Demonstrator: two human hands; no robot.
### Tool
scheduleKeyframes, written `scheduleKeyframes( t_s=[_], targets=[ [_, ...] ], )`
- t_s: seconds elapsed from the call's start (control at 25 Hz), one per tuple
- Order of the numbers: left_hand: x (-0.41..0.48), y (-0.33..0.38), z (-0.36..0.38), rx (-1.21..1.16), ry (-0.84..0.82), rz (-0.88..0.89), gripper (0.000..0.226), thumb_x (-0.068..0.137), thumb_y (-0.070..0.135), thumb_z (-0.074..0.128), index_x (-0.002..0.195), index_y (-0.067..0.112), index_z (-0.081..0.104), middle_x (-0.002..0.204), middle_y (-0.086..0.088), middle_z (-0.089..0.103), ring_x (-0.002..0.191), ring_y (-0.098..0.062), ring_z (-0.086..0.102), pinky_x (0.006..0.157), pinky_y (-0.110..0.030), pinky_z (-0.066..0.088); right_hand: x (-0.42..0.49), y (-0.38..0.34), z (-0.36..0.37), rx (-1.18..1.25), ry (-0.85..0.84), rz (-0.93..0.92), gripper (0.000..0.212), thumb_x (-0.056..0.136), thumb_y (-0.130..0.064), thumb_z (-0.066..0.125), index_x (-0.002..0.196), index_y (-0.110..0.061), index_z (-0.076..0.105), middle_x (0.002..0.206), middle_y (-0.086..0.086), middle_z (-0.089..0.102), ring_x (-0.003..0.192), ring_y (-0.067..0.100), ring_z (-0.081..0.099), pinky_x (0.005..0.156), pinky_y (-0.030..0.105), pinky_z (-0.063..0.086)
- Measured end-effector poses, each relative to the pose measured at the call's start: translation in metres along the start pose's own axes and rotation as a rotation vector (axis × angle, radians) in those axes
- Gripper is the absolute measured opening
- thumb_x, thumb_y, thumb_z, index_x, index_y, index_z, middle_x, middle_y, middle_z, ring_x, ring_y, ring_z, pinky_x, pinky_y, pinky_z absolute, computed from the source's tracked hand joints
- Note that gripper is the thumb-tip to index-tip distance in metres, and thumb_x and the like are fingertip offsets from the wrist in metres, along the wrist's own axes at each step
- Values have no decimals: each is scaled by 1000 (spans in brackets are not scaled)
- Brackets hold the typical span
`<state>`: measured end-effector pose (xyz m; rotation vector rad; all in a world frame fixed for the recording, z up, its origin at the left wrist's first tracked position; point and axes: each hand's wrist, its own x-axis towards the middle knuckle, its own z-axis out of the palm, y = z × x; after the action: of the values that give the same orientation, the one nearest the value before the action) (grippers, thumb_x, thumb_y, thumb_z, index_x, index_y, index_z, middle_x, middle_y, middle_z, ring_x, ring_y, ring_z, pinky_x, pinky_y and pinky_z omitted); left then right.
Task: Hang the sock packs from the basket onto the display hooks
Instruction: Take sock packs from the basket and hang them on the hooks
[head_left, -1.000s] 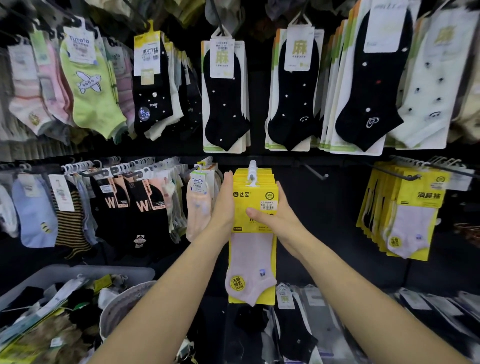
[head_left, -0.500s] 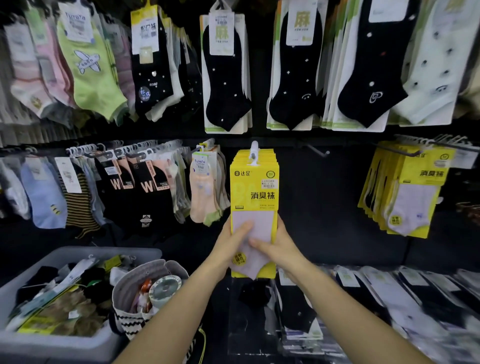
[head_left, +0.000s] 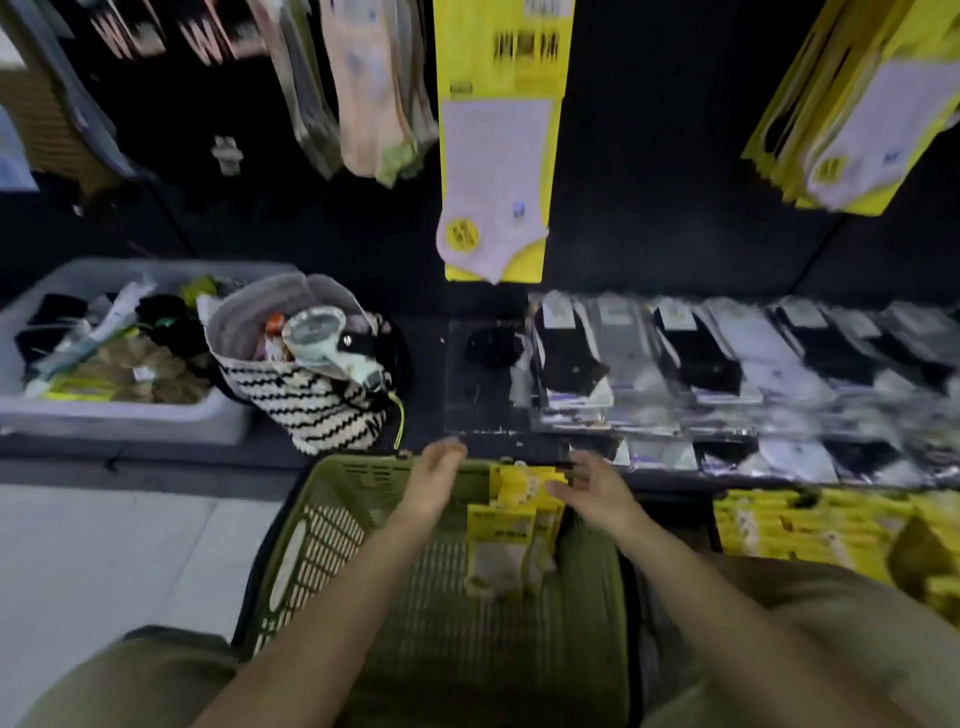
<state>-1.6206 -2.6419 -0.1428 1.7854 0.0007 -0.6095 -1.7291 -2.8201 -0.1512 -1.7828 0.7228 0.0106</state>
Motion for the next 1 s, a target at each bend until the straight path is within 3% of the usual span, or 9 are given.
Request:
scheduleKeyframes(
  t_s=[0.08,0.12,0.16,0.24,0.36,0.48,0.52,0.72,1.0],
  targets=[
    [-4,-38,12,138,-46,-57,40,91,7,54,130,-1,47,135,-17,50,127,-29,45,92,-15,33,1,36,16,-115,-25,71,23,79,-16,73,95,-23,59,85,-5,65,96,25,65,74,18,49],
    [-3,-54,16,231,-76,-88,48,90,5,55,135,-2,39,139,-17,45,129,-28,43,96,-18,32,2,50,24,-156,-42,123,22,78,-20,73,96,-18,60,81,-5,65,92,24,67,67,15,49],
    [0,-65,18,318,-102,-101,55,90,6,56,139,-3,34,142,-17,42,131,-28,41,101,-22,31,4,60,28,-174,-48,173,29,78,-23,72,102,-13,59,85,-2,66,94,24,66,66,16,49],
    [9,-79,22,405,-161,-115,62,88,9,60,141,-3,30,143,-15,41,129,-29,44,107,-30,33,9,73,37,-188,-45,279,52,77,-29,72,120,-9,52,109,6,64,111,27,59,84,25,47],
    [16,-87,33,409,-215,-142,64,84,12,66,139,5,33,137,-12,48,125,-26,48,99,-25,36,15,78,44,-229,-20,320,92,78,-32,72,148,-12,16,146,7,38,133,29,38,104,32,34],
    [22,-91,44,407,-276,-68,70,85,14,65,143,9,26,138,-6,47,122,-13,44,85,-8,27,22,80,50,-142,25,135,97,70,-20,80,146,-18,19,140,2,45,130,20,43,108,33,34],
    [27,-90,48,381,-284,-37,71,85,12,65,144,11,25,137,-4,46,119,-8,41,87,-7,26,25,81,51,-115,36,116,99,67,-15,82,145,-16,20,137,1,47,127,17,44,107,34,35],
    [44,-87,58,338,-260,-27,78,77,6,71,142,10,27,136,-7,46,124,-18,45,104,-26,35,40,82,48,-44,55,149,95,64,-8,83,138,-13,24,116,-5,48,119,19,49,93,26,38],
    [41,-106,45,580,-318,-27,93,70,22,79,142,27,22,137,-3,35,129,-20,34,110,-42,29,30,96,45,-185,-22,115,98,58,-18,88,136,-20,28,132,3,44,125,18,40,102,32,34]
  ],
)
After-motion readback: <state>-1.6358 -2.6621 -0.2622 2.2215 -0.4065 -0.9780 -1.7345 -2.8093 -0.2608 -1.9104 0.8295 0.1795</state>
